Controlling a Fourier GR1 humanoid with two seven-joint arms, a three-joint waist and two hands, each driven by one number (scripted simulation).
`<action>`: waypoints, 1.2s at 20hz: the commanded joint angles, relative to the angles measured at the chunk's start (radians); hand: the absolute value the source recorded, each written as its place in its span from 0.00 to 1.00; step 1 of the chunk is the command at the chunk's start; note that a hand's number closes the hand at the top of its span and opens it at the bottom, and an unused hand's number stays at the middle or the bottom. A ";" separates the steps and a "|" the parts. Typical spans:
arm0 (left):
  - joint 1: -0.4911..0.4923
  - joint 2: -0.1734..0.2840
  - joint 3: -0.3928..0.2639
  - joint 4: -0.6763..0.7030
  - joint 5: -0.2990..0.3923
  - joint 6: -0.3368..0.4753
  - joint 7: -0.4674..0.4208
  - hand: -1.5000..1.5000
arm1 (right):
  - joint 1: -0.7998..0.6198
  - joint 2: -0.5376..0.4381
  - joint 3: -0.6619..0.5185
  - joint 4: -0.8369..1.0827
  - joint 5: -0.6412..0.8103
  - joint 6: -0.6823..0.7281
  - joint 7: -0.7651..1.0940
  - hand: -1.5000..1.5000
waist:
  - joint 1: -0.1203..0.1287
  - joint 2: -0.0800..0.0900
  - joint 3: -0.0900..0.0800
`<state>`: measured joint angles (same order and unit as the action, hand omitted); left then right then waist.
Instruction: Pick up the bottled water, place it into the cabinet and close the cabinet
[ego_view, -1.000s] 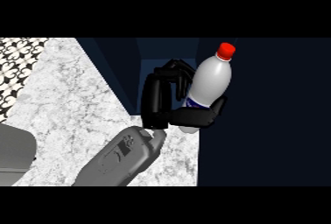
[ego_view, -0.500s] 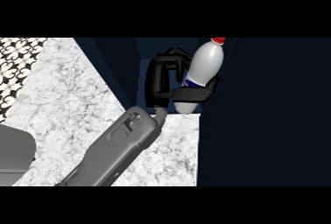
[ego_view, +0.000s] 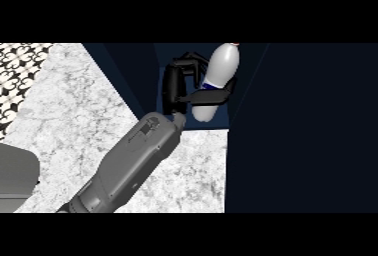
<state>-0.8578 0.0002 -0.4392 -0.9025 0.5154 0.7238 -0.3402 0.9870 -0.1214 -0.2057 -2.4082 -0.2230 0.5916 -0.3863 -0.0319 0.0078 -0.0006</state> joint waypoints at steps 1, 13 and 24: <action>-0.047 0.000 0.086 0.100 0.025 -0.025 -0.050 1.00 | 0.031 0.000 0.000 -0.099 -0.161 0.014 0.060 0.00 | -0.001 0.001 0.000; -0.229 0.008 0.090 0.463 -0.035 -0.071 -0.146 0.00 | -0.019 0.018 0.031 -0.070 -0.125 0.002 0.093 0.00 | -0.009 0.004 0.000; -0.329 0.001 0.158 0.654 -0.033 -0.113 -0.188 0.00 | -0.029 0.004 -0.010 -0.084 -0.131 0.006 0.087 0.00 | -0.018 0.008 -0.001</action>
<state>-1.1722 0.0136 -0.3068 -0.2774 0.4755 0.6256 -0.5119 0.9449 -0.1142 -0.1986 -2.3918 -0.2764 0.6216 -0.3689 -0.0627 0.0187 -0.0009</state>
